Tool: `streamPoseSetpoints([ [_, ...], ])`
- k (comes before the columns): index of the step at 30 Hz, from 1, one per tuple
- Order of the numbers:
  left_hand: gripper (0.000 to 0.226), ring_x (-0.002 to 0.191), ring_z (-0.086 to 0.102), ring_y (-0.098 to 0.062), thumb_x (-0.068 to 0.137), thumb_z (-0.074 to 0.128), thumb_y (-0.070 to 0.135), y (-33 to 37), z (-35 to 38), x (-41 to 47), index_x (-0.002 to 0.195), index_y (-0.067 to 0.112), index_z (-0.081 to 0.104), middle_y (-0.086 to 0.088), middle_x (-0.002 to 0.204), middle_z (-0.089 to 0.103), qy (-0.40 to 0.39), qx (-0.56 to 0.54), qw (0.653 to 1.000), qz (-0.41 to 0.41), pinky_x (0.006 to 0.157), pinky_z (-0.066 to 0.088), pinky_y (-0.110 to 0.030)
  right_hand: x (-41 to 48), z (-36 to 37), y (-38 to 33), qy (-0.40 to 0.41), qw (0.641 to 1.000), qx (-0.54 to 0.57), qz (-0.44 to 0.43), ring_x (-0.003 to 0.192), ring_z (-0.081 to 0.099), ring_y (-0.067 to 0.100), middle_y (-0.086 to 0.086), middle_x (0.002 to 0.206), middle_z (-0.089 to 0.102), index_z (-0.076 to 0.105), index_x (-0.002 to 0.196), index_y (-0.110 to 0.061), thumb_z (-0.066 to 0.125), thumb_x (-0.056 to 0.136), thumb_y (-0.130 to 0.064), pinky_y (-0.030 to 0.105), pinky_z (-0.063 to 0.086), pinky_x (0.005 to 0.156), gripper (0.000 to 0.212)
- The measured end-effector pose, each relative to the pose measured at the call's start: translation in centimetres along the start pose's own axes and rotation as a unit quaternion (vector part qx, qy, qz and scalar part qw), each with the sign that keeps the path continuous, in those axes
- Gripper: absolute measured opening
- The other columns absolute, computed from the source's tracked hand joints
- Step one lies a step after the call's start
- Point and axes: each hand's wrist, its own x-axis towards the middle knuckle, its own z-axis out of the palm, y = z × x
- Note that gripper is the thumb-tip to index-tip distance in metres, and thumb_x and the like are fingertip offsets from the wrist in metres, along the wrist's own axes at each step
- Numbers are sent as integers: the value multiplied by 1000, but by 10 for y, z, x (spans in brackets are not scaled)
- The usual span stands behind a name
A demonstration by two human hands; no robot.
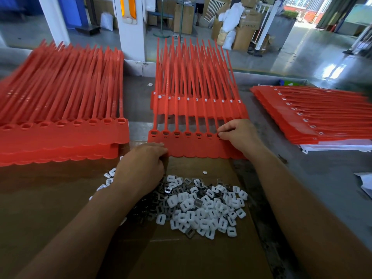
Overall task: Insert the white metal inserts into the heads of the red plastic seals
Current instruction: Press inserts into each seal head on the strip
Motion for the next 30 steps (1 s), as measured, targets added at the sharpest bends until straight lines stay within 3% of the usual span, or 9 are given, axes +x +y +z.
streamPoseSetpoints([
  [8,44,130,38,-10,88,41,4,-1,1,0,128,17,53,6,141,44,1,4,1000,4,107,27,-24,-10,-5,-5,-17,1000,-8,-16,88,55,9,-7,88,59,70,96,-15,66,83,-15,24,42,78,13],
  [10,44,130,38,-11,88,41,4,-1,1,0,128,17,53,5,141,43,-2,3,1000,2,107,28,-27,-19,-10,-8,-19,998,-28,-49,81,53,2,-11,86,57,69,97,-17,65,84,-17,16,40,69,13],
  [14,45,131,37,-11,87,41,3,-1,2,1,128,16,53,5,141,44,1,3,1000,3,107,27,-25,-45,-21,-17,-110,984,-88,-107,75,49,-10,-24,79,54,65,87,-25,65,84,-21,5,32,63,5],
  [19,45,131,37,-10,87,41,3,-1,2,1,128,17,53,6,140,44,4,1,1000,2,106,27,-24,-71,-33,-24,-245,956,-123,-101,68,55,-12,-19,74,61,61,74,-33,69,80,-25,5,39,59,13],
  [24,45,131,36,-9,87,41,3,-1,3,1,128,17,53,6,141,44,5,6,1000,5,107,25,-23,-77,-29,-20,-263,949,-143,-97,64,52,-19,-21,68,60,63,70,-33,75,74,-27,6,38,58,14],
  [30,44,131,36,-9,88,41,3,-2,2,0,128,16,53,6,141,44,6,8,1000,6,107,25,-23,-79,-27,-20,-249,952,-142,-104,65,54,-14,-20,69,61,64,69,-33,75,74,-30,5,41,56,13],
])
